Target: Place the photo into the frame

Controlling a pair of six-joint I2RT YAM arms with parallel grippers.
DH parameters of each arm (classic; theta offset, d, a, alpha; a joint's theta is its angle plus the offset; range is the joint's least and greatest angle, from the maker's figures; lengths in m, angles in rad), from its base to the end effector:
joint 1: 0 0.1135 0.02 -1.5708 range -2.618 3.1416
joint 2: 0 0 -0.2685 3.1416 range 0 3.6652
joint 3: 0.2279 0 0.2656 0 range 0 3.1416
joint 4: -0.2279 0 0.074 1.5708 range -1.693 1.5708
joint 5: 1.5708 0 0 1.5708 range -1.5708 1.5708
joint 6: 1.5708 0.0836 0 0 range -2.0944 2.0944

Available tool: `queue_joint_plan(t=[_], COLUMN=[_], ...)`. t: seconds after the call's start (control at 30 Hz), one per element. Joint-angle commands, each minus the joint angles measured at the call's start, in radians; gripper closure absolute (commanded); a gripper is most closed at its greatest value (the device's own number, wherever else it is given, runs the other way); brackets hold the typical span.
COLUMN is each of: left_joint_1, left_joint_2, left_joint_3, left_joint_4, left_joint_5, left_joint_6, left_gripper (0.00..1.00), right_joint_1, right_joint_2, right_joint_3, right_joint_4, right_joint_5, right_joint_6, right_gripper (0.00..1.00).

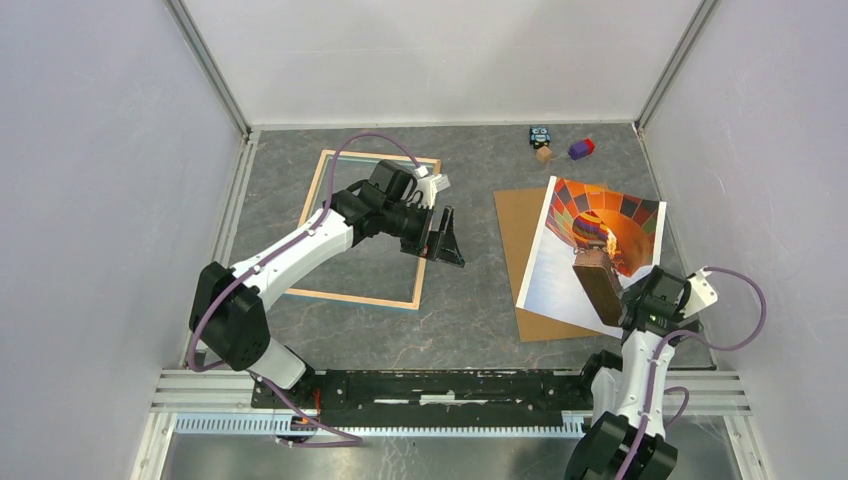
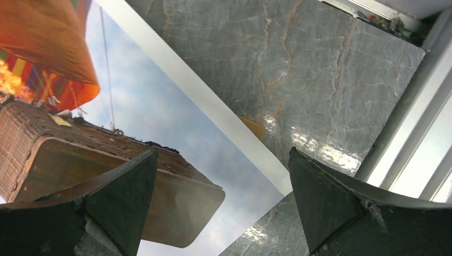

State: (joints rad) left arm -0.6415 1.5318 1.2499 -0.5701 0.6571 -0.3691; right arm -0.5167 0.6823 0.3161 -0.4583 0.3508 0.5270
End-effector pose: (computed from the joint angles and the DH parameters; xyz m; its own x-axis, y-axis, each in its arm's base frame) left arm 0.2635 -0.2606 0.2620 -0.8496 0.2780 -0.4483 0.5249 0.5296 -0.6663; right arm 0.1408 -0.1130 0.1342 -0.2164 0.6662 -0.7137 0.8974 0.4237 0.1234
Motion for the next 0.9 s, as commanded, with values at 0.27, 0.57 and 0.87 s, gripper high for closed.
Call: queue_joint_plan(t=[0.27,0.57,0.87], left_joint_1=[-0.004,-0.004,-0.008], left_joint_2=[-0.008,0.002,0.039], left_joint_3=[0.000,-0.001,-0.009], left_joint_4=[0.029,0.029,0.037], left_joint_5=[0.045,0.042,0.048], left_joint_6=[-0.025,-0.024,-0.034], left_gripper=[0.00,0.00,0.00], right_joint_1=[-0.015,-0.016,0.016], right_joint_2=[0.020,0.017,-0.016], right_joint_3=[-0.038,-0.038,-0.026], right_joint_4=[-0.007,0.013,0.016], right_joint_5=[0.041,-0.163,-0.362], right_joint_6=[0.074,0.046,0.015], right_gripper=[0.02,0.06,0.10])
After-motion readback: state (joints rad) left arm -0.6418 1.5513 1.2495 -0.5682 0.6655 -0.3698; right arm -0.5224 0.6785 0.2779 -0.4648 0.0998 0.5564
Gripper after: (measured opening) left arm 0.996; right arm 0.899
